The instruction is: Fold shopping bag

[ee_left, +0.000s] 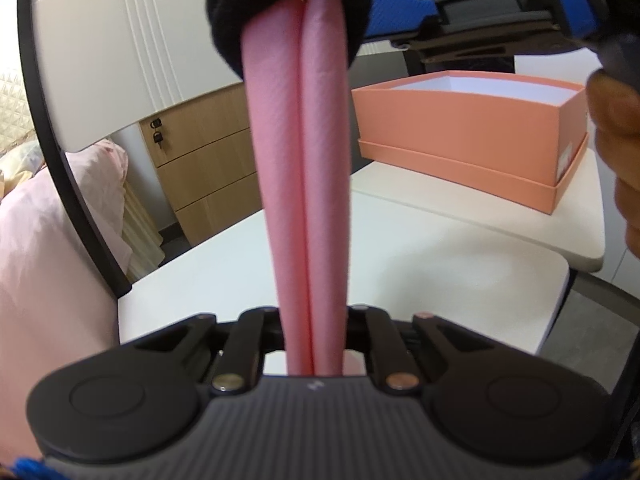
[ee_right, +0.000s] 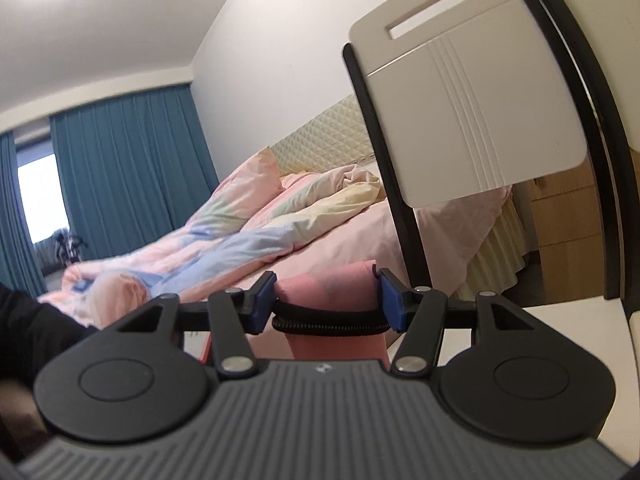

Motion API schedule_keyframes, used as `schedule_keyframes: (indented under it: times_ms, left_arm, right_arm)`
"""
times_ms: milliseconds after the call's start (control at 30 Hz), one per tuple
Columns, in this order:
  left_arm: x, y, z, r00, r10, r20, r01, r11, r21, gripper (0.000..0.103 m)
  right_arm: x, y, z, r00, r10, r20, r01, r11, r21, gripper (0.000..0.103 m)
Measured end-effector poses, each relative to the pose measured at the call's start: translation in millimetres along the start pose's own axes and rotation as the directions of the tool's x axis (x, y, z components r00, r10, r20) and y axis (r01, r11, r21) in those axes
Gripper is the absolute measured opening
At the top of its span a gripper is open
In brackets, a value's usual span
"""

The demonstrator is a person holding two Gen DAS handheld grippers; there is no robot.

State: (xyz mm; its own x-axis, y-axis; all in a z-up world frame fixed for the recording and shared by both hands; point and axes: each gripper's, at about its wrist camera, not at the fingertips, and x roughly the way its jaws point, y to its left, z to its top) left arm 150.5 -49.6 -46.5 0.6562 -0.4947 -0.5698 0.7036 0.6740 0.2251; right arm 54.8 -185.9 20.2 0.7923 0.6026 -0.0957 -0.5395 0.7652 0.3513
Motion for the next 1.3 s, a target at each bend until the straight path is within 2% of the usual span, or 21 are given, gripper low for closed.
schedule_keyframes:
  times_ms: [133,300,400,433,533,667,733,867,1067,1200,1300]
  left_arm:
    - [0.4,1.4,0.8,1.000,0.006,-0.008,-0.006,1.000,-0.008,0.011]
    - [1.1,3.0,1.3,1.000,0.007,-0.016,-0.007,1.000,-0.010,0.012]
    - [3.5,2.7,0.3,1.000,0.011,-0.028,-0.011,1.000,0.003,0.019]
    - [6.1,1.2,-0.6,0.999,0.012,-0.043,-0.011,1.000,0.018,0.024]
    - [16.0,-7.3,-8.7,0.993,0.028,-0.114,-0.018,0.996,0.083,0.025]
    - [12.7,-2.5,-6.9,0.994,0.033,-0.103,-0.027,0.998,0.059,0.011]
    - [11.3,1.5,-4.0,0.993,0.052,-0.102,-0.048,0.998,0.047,0.009]
    - [10.0,1.3,-1.3,0.992,0.037,-0.118,-0.031,0.998,0.048,0.008]
    - [8.1,0.0,-0.9,0.991,0.026,-0.128,-0.020,0.998,0.053,0.008]
    - [8.7,2.5,-1.3,0.989,0.035,-0.145,-0.031,0.999,0.034,0.007]
    - [11.0,7.4,-1.8,0.985,0.041,-0.165,-0.040,0.999,0.008,0.005]
  right_arm:
    - [3.3,8.7,-2.4,0.999,-0.037,-0.025,0.035,0.996,-0.081,0.057]
    - [6.6,10.4,-3.7,0.997,-0.062,-0.049,0.056,0.992,-0.114,0.056]
    - [8.3,8.7,-4.7,0.995,-0.081,-0.060,0.073,0.990,-0.117,0.055]
    - [7.4,5.9,-4.9,0.996,-0.073,-0.058,0.068,0.993,-0.099,0.055]
    - [4.0,-1.7,-3.8,0.998,-0.048,-0.047,0.047,0.998,-0.034,0.055]
    - [-1.6,-7.5,-0.9,1.000,-0.021,-0.014,0.021,1.000,0.018,0.058]
    - [-5.8,-14.1,2.8,1.000,0.002,0.013,-0.002,0.997,0.075,0.060]
    - [-15.0,-30.4,9.1,0.997,0.011,0.070,-0.025,0.980,0.197,0.060]
    - [-15.6,-34.6,9.1,0.998,-0.025,0.055,0.013,0.981,0.194,0.058]
    - [-14.2,-43.3,4.1,0.998,-0.012,0.057,-0.004,0.965,0.262,0.057]
    - [-7.9,-43.0,-1.8,1.000,0.002,0.028,-0.010,0.959,0.282,0.055]
